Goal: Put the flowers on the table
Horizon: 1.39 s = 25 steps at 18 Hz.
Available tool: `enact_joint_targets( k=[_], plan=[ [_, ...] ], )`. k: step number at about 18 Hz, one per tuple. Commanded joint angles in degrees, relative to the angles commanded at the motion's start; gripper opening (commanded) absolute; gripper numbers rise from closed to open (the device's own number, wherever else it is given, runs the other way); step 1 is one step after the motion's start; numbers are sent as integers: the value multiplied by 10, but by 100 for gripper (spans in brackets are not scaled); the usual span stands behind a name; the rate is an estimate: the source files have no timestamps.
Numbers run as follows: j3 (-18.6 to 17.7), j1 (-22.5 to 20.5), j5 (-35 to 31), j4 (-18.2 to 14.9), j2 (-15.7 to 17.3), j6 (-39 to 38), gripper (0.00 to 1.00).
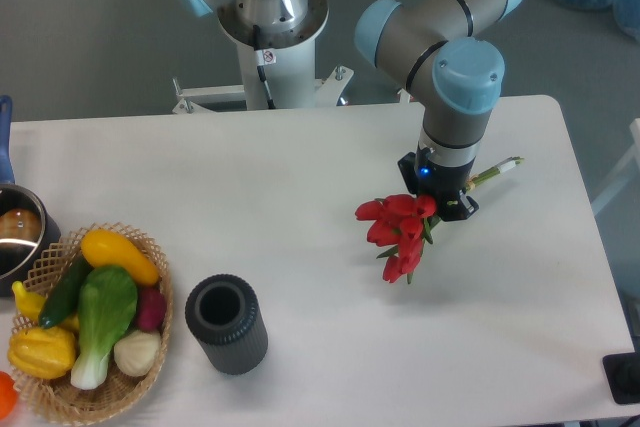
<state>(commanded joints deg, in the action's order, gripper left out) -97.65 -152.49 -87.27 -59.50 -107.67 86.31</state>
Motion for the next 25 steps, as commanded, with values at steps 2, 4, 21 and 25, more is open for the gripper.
enact_joint_targets(
  k=[2, 4, 21, 25],
  plan=[
    [0, 0, 1, 0, 0, 1, 7],
    [0, 1, 0, -2, 0, 0, 10],
    [-26, 38, 27, 2, -42, -29, 44],
    [-26, 40, 26, 2, -44, -28, 76]
  ],
)
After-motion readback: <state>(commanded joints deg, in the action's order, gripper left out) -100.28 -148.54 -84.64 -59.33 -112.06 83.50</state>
